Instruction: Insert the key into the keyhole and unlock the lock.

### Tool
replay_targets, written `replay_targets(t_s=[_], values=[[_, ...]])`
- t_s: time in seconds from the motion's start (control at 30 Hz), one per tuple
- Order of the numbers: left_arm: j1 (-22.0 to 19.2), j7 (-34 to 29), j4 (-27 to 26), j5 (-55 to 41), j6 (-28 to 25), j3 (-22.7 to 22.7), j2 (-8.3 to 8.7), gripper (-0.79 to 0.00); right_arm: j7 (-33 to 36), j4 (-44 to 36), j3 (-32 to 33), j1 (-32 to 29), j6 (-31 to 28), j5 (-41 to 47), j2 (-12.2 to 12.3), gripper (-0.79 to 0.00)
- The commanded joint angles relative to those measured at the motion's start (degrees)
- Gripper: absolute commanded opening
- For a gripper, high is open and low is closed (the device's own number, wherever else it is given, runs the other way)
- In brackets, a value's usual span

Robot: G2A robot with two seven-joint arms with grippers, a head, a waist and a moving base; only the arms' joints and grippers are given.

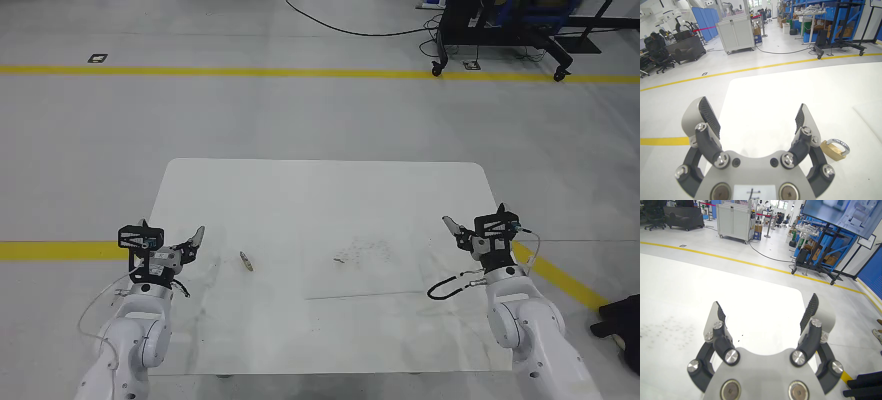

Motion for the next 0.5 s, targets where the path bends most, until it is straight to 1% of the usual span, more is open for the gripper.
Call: replay_targets(t_s=[0.0,0.47], values=[[0.0,0.0,0.0,0.0,0.0,0.0,0.00,0.000,0.0,0.0,0.0,0.0,0.0,0.0,0.0,0.000],[0.0,0.0,0.0,0.0,0.0,0.0,0.00,0.000,0.5,0.6,0.0,0.0,0.0,-0.1,0.0,0.000]])
